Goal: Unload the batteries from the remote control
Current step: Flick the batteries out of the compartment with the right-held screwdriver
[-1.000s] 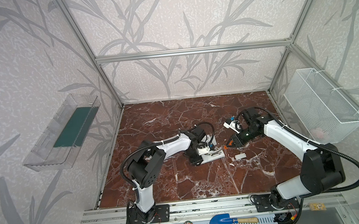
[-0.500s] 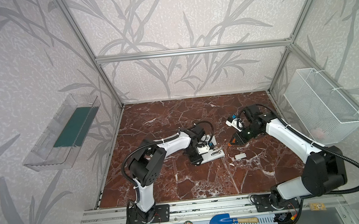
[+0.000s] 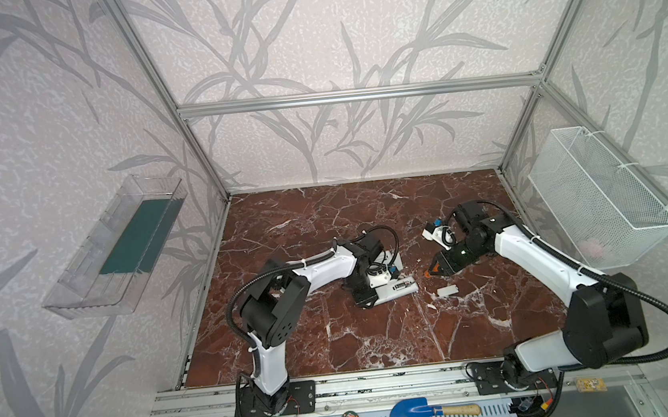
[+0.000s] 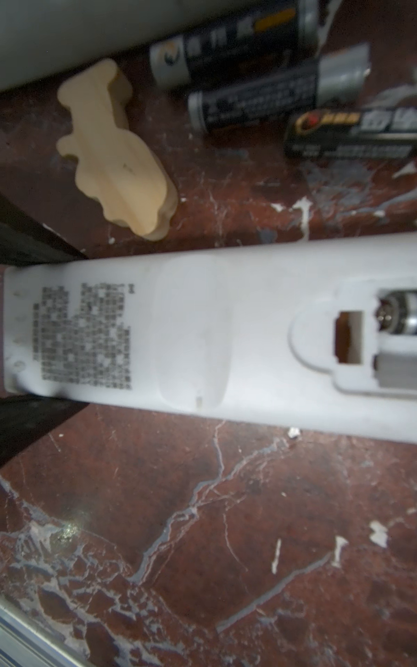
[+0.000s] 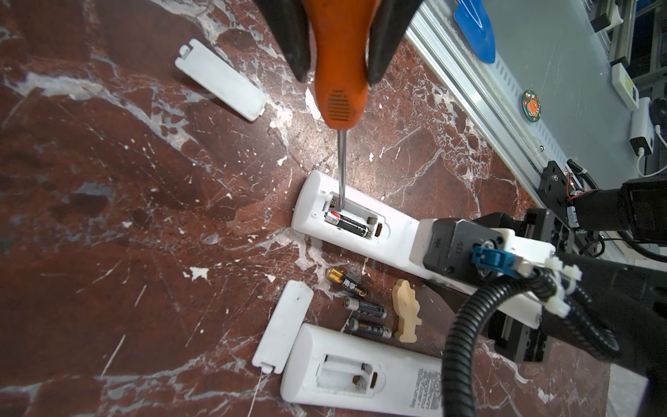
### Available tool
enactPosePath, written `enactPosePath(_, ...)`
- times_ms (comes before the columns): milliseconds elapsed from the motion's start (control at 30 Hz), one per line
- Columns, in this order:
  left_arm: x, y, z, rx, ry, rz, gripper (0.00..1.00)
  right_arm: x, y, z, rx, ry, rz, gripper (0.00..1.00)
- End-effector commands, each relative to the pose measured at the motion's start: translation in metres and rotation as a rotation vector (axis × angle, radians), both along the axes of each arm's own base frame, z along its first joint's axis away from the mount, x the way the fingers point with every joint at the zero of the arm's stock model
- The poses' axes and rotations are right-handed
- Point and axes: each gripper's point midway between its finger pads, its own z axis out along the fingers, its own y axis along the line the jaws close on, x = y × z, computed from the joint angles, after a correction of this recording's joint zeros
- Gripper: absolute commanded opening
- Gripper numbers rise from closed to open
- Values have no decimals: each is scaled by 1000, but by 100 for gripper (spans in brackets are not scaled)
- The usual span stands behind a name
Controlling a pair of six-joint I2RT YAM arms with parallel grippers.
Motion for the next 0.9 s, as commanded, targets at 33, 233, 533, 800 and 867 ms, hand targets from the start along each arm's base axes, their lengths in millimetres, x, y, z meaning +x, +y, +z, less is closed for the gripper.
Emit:
enactPosePath(33, -19, 16, -14, 73, 82, 9, 0, 5, -11, -11, -70, -11, -75, 0)
enactPosePath(233, -33, 3, -3, 2, 227, 56, 0, -1, -13, -20, -27, -92, -248, 0)
enactPosePath(533, -48, 1, 6, -45, 363, 103, 0, -14, -8, -39, 37, -154, -306, 0)
enactPosePath(800, -43, 13, -6, 35, 315, 88, 0, -17, -5, -29, 58, -184, -275, 0)
enactPosePath(867, -44, 14, -7, 46, 308, 73, 0, -13, -2, -22, 76, -199, -272, 0)
